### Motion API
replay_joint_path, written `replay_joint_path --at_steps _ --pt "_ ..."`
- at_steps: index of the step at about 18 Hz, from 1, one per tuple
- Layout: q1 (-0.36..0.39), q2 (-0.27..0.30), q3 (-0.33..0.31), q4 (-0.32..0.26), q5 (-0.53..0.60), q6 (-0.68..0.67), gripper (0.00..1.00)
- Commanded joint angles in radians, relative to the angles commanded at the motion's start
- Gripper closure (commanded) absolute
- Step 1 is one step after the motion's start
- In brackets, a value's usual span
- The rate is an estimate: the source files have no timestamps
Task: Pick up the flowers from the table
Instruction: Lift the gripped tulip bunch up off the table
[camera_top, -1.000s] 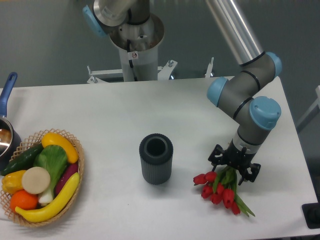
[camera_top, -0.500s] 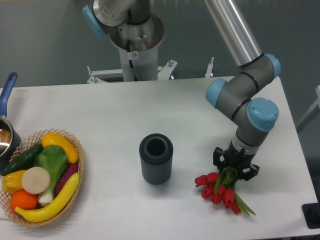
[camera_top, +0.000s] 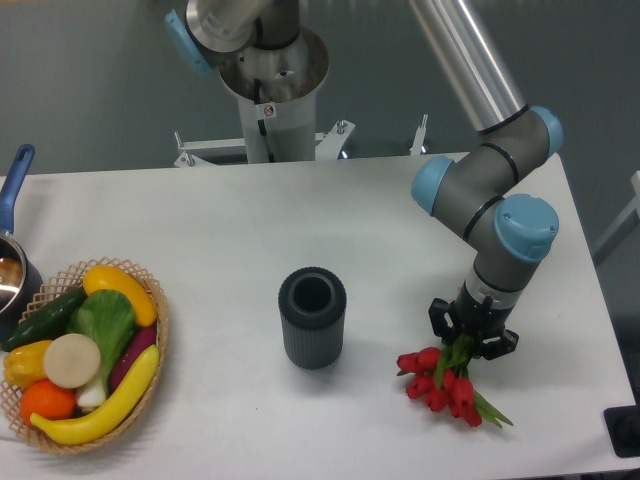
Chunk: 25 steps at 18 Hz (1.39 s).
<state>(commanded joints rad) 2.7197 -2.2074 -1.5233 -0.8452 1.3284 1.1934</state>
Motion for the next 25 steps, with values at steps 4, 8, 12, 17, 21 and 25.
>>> replay_joint_path --at_steps 4,8,12,17,21,25 --pt "0.003 0.018 0.006 0.002 -0.003 -0.002 0.7" --pt "0.015 0.089 0.008 0.0 -0.035 -0.002 0.7" --pt "0.08 0.194 0.003 -0.002 -0.336 -0.011 0.7" --pt "0.175 0.253 0.008 0.0 -0.585 -0.034 0.7" --pt "0.242 0.275 0.009 0.0 -0.742 -0.072 0.7" --pt "0.256 0.273 0.04 0.0 -0.834 -0.075 0.7"
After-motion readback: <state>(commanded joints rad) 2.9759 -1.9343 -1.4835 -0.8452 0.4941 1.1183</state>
